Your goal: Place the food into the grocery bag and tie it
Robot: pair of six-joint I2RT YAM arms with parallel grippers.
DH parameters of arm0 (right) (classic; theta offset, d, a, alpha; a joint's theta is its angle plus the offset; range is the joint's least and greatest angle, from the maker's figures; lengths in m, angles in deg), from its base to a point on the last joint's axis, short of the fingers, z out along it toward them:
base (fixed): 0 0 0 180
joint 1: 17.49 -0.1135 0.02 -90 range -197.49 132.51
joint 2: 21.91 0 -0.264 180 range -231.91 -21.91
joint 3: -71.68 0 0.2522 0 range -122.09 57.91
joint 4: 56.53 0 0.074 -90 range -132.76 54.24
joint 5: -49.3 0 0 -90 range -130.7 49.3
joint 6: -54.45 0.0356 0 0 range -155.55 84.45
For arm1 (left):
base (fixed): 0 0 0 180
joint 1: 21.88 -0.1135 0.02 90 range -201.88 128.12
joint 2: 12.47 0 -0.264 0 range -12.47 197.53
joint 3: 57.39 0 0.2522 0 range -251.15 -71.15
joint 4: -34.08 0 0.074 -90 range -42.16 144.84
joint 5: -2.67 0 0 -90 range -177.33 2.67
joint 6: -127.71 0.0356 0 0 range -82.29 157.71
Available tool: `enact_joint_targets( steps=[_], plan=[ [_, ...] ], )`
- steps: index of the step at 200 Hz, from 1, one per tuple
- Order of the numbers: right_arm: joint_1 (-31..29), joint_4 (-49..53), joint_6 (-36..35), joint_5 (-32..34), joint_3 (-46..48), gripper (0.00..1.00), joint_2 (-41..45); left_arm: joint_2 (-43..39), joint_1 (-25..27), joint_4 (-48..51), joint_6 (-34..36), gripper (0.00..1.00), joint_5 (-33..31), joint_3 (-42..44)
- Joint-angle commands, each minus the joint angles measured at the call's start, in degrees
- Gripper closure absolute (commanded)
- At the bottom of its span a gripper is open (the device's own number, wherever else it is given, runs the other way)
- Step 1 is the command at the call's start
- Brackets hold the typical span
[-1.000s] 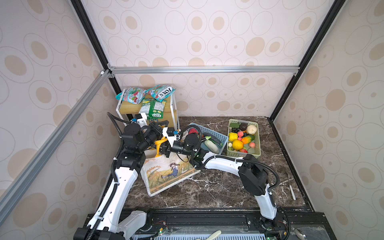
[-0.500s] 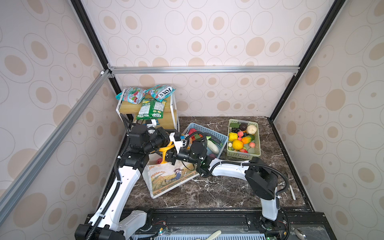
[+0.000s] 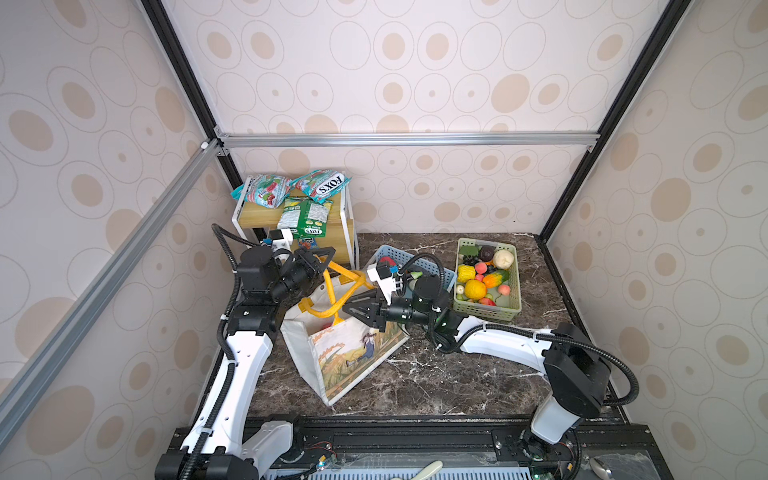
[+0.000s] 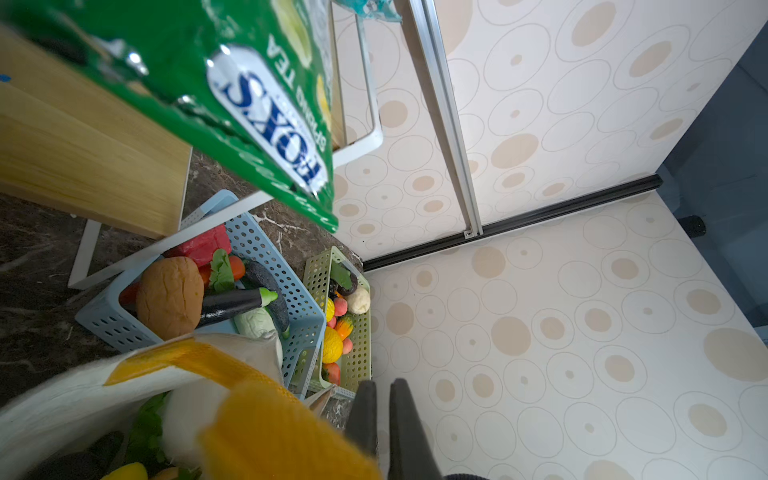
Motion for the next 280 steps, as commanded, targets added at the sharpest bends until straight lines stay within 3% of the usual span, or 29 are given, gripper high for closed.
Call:
enact_joint_targets(
  steps=[1,12,23,39,76,105,116,126,164,175,191,212,223,247,280],
  plan=[
    [0.9,4.3,-3.6,-5.6,-2.4,0.61,-2.0,1.7,-0.2,0.2,5.4,1.0,6.7,-4.8],
    [1.3,5.9,-4.7,-6.6,-4.3,0.59,-4.0,1.9,0.8,-0.4,5.8,0.99,8.7,-5.2],
    [1.8,4.8,-4.7,-7.5,-5.3,0.58,-6.1,2.3,1.8,0.0,6.2,0.84,10.0,-5.5],
    [2.3,3.9,-3.3,-8.8,-7.0,0.56,-8.5,2.4,3.7,3.5,9.0,0.93,8.8,-6.3],
    [2.4,3.0,-1.1,-10.3,-9.0,0.52,-7.5,1.0,5.4,7.0,11.3,0.94,5.1,-5.8],
    [2.8,7.0,-0.8,-11.0,-10.8,0.49,-5.0,1.2,6.3,15.2,17.1,0.93,-0.6,-7.2],
    [3.0,8.7,0.0,-11.3,-11.8,0.46,-4.4,1.5,6.6,15.9,17.9,0.79,-0.7,-7.4],
    [3.2,9.1,1.0,-11.6,-12.5,0.45,-4.0,1.6,7.1,16.2,18.6,0.72,-0.8,-7.9],
    [3.3,9.5,-0.2,-17.0,-17.1,0.4,-7.9,2.3,7.9,16.0,18.9,0.66,-0.7,-10.5],
    [3.3,9.7,-0.9,-18.7,-18.8,0.38,-9.7,2.8,7.9,17.5,19.9,0.55,-0.8,-11.4],
    [3.4,9.5,-0.5,-19.7,-20.6,0.34,-11.4,3.3,8.0,25.4,23.8,0.33,-5.8,-14.7],
    [3.4,12.3,-0.1,-19.2,-22.0,0.35,-12.2,4.6,6.9,36.2,30.3,0.32,-15.6,-20.9],
    [3.5,14.5,0.4,-19.2,-23.0,0.36,-12.8,5.4,6.0,39.5,33.2,0.27,-18.1,-24.3],
    [3.5,12.9,3.2,-19.4,-22.2,0.37,-13.5,6.2,4.3,39.6,35.5,0.25,-14.2,-26.0],
    [3.5,14.1,4.3,-18.6,-23.8,0.38,-13.6,4.2,4.2,37.9,36.6,0.29,-6.7,-21.1]
  ],
)
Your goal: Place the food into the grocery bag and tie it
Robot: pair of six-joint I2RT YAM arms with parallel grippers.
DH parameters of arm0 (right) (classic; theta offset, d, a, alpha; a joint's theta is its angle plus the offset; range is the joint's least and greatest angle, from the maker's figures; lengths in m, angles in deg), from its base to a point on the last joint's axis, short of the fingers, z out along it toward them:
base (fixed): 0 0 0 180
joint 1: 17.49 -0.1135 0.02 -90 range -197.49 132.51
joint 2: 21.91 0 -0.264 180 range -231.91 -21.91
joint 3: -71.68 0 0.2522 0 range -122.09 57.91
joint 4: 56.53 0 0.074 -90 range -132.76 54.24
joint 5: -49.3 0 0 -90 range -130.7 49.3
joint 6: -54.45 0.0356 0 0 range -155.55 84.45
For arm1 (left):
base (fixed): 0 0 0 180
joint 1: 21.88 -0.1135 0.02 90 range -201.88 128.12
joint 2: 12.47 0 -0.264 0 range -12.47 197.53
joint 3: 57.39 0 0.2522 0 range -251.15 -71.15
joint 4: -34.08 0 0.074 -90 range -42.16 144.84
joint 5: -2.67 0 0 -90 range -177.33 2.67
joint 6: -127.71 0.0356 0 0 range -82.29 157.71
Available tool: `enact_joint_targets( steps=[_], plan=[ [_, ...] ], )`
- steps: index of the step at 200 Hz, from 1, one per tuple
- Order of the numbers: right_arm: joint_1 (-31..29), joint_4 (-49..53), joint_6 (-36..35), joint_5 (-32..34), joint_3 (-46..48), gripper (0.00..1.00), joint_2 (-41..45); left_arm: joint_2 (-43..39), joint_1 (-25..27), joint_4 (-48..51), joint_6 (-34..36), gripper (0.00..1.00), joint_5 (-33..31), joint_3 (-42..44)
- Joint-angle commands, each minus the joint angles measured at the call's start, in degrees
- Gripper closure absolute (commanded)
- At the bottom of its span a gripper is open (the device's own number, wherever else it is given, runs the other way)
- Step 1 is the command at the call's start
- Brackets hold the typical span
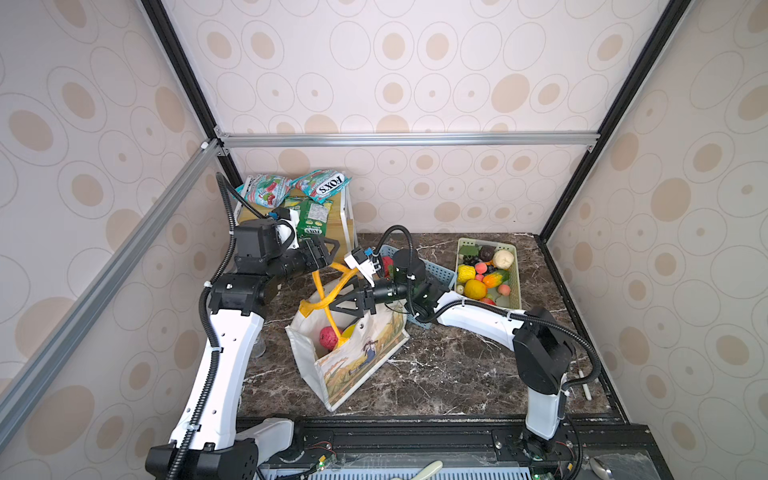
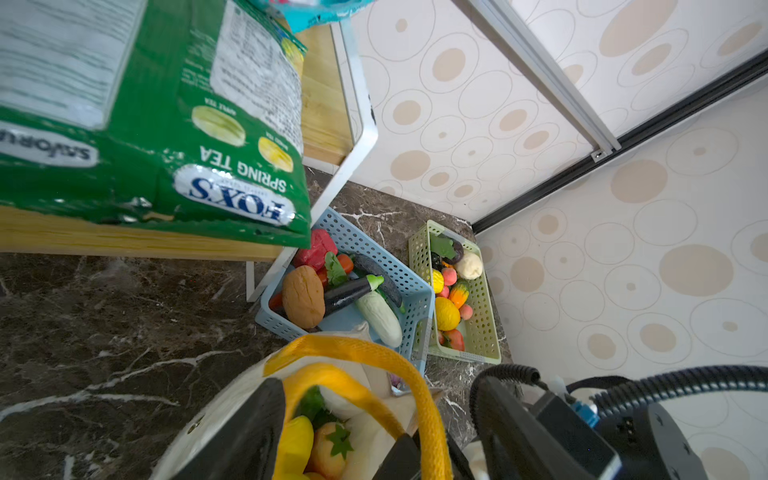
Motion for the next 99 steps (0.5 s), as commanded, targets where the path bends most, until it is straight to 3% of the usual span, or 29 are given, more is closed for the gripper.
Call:
enact_joint_targets(
  steps=[1,30,47,68,99],
  plan=[
    [0.4,0.0,1.8,-0.3,-2.7,0.38,-0.5,-1.5,-0.1,2.1,4.2,0.3,4.3,2.4],
    [0.5,4.9,1.6,2.1,-5.8,0.38,-0.8,-2.8,-0.1,2.0,5.3,0.31,5.0,4.9],
    [0.7,8.1,1.1,2.4,-6.6,0.38,-1.1,-3.4,-0.3,5.7,5.5,0.23,-2.2,4.7],
    [1.0,12.5,0.6,1.7,-6.4,0.38,-0.4,-3.6,-1.2,10.1,5.6,0.23,-10.0,6.0],
    [1.3,23.9,-4.6,1.1,-6.9,0.39,1.5,-3.1,-1.6,6.1,5.8,0.26,-10.5,12.4]
  ],
)
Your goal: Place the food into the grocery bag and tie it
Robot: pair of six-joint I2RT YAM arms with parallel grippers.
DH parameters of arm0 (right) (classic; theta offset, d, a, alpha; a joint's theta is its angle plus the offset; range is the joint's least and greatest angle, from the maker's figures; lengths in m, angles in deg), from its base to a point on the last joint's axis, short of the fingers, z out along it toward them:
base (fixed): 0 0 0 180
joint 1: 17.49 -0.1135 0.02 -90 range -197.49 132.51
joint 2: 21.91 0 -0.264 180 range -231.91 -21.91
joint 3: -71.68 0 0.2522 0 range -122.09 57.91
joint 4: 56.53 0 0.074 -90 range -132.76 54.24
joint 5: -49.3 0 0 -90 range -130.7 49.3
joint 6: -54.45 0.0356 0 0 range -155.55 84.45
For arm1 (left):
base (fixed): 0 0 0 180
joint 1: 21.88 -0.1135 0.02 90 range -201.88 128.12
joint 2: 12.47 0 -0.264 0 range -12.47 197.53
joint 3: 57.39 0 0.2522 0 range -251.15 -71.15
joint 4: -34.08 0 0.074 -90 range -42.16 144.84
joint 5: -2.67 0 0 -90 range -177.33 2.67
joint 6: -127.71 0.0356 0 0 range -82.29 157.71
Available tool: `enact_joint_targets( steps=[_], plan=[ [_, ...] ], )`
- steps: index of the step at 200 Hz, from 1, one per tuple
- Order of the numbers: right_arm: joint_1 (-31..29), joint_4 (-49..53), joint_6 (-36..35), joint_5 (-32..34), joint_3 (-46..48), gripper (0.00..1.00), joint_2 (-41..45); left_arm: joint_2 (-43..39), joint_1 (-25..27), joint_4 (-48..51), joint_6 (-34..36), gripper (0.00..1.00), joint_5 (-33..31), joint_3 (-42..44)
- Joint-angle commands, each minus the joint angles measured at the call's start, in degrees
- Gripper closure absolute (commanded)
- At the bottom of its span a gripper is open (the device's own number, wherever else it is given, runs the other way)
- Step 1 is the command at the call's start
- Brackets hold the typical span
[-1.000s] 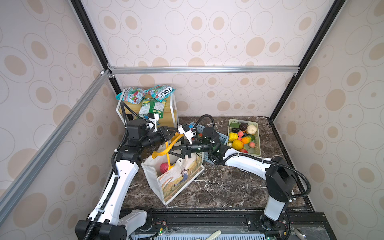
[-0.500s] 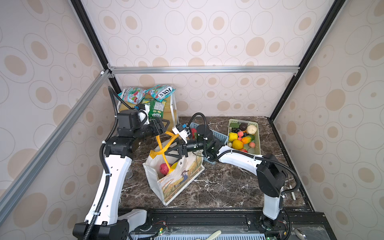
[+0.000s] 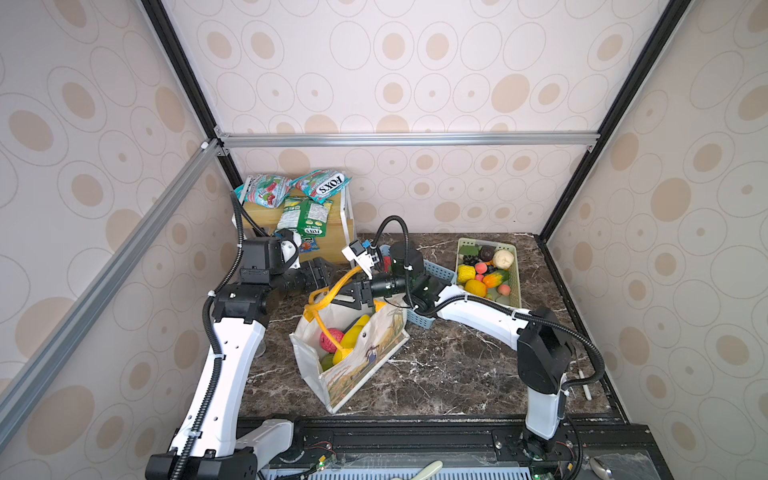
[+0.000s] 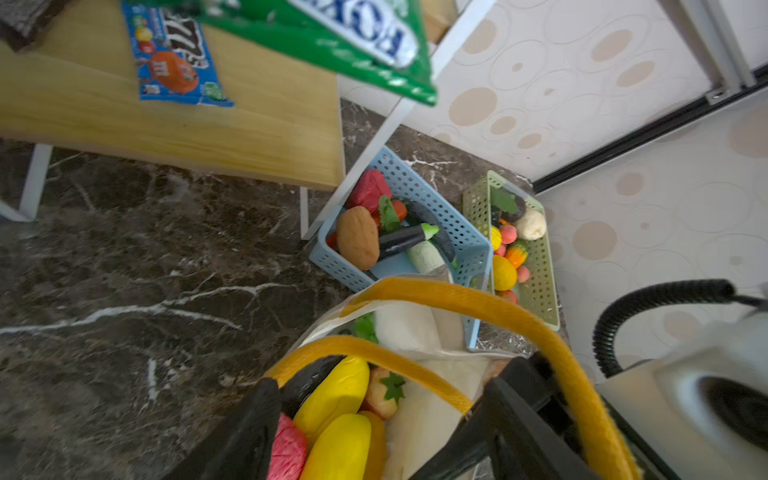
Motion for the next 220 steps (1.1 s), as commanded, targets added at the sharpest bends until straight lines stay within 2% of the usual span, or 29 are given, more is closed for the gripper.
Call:
enact_joint_targets(
  steps=[1,30,77,112,136,144,159,170,192,220],
  plan=[
    [1.1,12.5,-4.8,-0.9,-1.1,0.39,1.6,0.1,-0.5,-0.1,2.0,0.26,-3.6,4.8],
    [2.0,18.5,-6.1,-0.7,0.0,0.41,3.1,3.7,-0.4,0.6,5.6,0.28,-4.5,5.8],
    [3.3,22.5,-7.5,1.5,0.9,0.4,5.2,3.8,-0.4,-1.0,5.9,0.49,-2.0,8.9],
    [3.9,26.7,-7.9,2.3,-1.3,0.4,6.1,2.9,-0.4,1.1,6.0,0.41,-2.7,2.5],
    [4.9,29.3,-5.9,1.4,-4.1,0.38,6.6,2.4,-0.4,0.0,8.0,0.48,3.5,-6.1],
    [5.4,32.4,-5.3,1.4,-6.2,0.39,5.9,2.1,-0.4,-1.6,8.6,0.48,9.3,-7.4],
    [6.1,36.4,-4.2,0.3,-9.1,0.39,4.6,1.2,0.1,-5.1,8.6,0.45,17.1,-6.2],
    [6.4,35.8,-2.8,0.6,-9.2,0.39,4.5,0.9,1.2,-6.3,9.3,0.42,20.1,-3.6],
    [6.5,31.4,1.1,3.3,-8.4,0.39,4.2,-0.1,5.1,-7.8,10.2,0.36,20.8,1.1],
    [7.1,31.1,3.9,4.2,-10.3,0.39,2.4,-0.9,8.8,-10.7,10.3,0.32,21.0,2.2]
  ],
)
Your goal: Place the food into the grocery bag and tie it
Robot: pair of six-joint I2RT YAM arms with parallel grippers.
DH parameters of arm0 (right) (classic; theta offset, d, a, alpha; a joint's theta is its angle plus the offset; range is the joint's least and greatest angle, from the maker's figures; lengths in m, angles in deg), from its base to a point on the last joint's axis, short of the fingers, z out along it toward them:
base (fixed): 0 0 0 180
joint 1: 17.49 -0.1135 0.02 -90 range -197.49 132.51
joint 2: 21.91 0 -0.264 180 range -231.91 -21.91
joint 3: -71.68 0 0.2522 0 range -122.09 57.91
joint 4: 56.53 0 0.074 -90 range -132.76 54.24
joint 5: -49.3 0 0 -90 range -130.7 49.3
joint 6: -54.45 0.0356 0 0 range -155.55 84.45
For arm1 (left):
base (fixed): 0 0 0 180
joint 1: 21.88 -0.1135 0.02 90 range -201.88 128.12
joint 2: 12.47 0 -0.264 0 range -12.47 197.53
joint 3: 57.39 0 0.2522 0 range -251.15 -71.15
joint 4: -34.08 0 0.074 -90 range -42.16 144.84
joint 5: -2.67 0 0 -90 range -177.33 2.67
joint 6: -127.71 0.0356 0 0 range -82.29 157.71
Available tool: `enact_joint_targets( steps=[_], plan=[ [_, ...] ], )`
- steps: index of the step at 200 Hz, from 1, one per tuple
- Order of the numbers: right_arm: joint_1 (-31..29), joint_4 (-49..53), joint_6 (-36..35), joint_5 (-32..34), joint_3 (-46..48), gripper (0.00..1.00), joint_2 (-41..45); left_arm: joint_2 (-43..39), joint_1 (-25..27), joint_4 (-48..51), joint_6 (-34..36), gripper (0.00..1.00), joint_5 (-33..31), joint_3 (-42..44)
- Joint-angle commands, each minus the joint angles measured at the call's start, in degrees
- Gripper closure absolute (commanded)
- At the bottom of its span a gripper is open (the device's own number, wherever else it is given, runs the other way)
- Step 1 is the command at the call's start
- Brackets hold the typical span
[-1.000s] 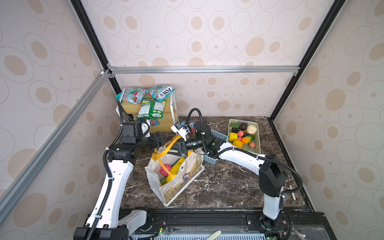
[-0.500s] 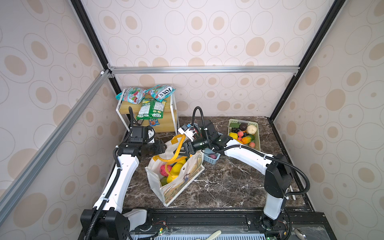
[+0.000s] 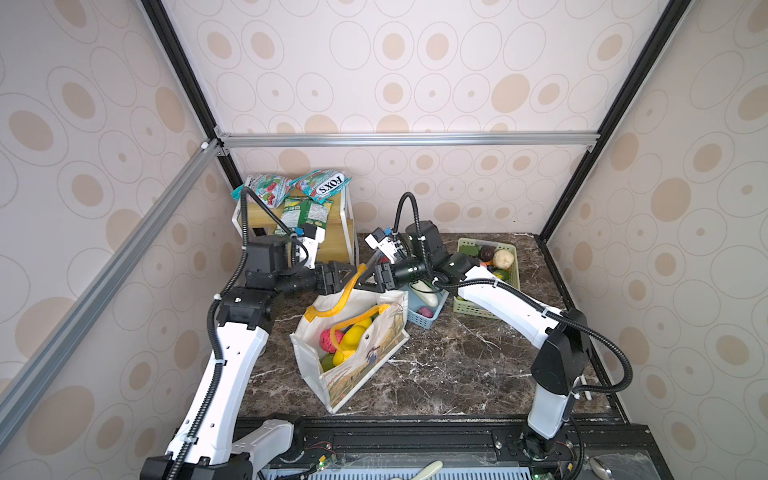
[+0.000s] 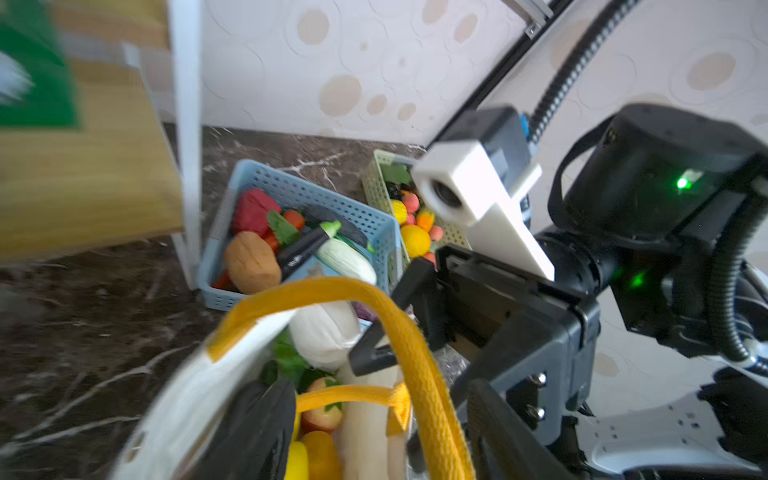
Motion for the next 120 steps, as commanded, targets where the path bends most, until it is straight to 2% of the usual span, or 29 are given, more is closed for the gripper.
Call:
enact_joint_targets(
  steps=[1,23,39,66,72,78,100,120],
  plan=[
    [0.3,0.0,3.4,1.2,-2.2,0.39,-1.7,-0.3,2.3,-3.3,2.4,0.32,3.3,0.6],
    [0.3,4.1,2.0,1.4,-5.4,0.39,-3.4,0.5,3.7,-3.4,2.8,0.33,3.3,0.5],
    [0.3,6.7,1.4,2.0,-7.3,0.39,-4.3,0.9,4.7,-3.3,3.1,0.41,4.0,0.5],
    [1.3,12.9,0.3,5.0,-10.5,0.39,-4.4,1.5,5.1,-3.9,2.3,0.68,4.9,0.2],
    [1.9,14.8,0.4,5.5,-10.9,0.39,-4.1,1.7,5.1,-4.0,2.0,0.79,5.0,-0.1],
    [2.8,16.5,0.6,5.8,-11.2,0.39,-3.7,1.7,5.1,-4.4,1.3,1.0,4.7,-0.5],
    [5.6,25.3,-2.1,8.2,-10.5,0.39,-0.9,2.6,5.1,-6.3,-0.7,1.0,4.5,-2.2],
    [7.2,35.4,-6.0,13.9,-9.4,0.38,1.7,3.8,5.1,-9.6,-4.2,1.0,5.6,-4.3]
  ],
)
